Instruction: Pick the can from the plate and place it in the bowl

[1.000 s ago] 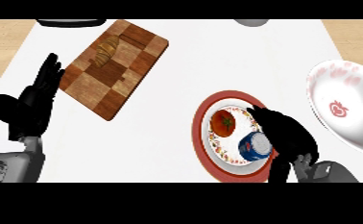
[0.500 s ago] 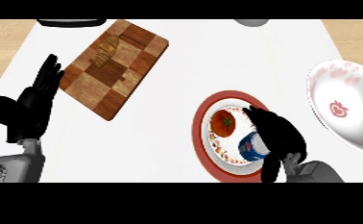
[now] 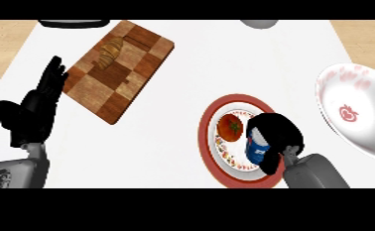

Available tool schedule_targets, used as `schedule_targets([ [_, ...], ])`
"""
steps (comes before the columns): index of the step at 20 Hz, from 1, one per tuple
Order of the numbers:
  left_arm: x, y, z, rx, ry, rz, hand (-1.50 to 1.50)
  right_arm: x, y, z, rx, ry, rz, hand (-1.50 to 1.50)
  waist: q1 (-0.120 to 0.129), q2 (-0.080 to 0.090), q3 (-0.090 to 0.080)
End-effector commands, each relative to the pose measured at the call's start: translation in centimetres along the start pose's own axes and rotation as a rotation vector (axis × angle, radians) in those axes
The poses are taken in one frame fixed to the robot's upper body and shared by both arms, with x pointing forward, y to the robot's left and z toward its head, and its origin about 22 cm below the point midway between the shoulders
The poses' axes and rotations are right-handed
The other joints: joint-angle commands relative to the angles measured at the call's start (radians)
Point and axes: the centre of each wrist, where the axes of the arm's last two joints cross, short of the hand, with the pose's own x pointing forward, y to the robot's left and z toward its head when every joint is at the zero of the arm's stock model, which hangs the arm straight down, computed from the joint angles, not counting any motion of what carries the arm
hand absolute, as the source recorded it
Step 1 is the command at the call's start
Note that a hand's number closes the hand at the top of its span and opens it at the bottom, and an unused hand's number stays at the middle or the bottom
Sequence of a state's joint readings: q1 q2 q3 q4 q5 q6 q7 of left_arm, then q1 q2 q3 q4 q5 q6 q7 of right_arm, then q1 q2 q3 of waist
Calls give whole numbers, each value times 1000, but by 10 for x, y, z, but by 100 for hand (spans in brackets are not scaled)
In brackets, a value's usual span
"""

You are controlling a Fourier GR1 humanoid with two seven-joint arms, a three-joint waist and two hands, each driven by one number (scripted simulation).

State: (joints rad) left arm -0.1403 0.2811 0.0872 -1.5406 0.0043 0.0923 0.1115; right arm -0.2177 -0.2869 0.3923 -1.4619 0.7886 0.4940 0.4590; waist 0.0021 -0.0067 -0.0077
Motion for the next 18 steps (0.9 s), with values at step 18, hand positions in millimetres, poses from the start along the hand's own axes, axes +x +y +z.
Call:
schedule_targets([
  [18,5,5,3,4,4,-2,0,0,-23,-10,-379,175,-110,150,-1,5,8],
])
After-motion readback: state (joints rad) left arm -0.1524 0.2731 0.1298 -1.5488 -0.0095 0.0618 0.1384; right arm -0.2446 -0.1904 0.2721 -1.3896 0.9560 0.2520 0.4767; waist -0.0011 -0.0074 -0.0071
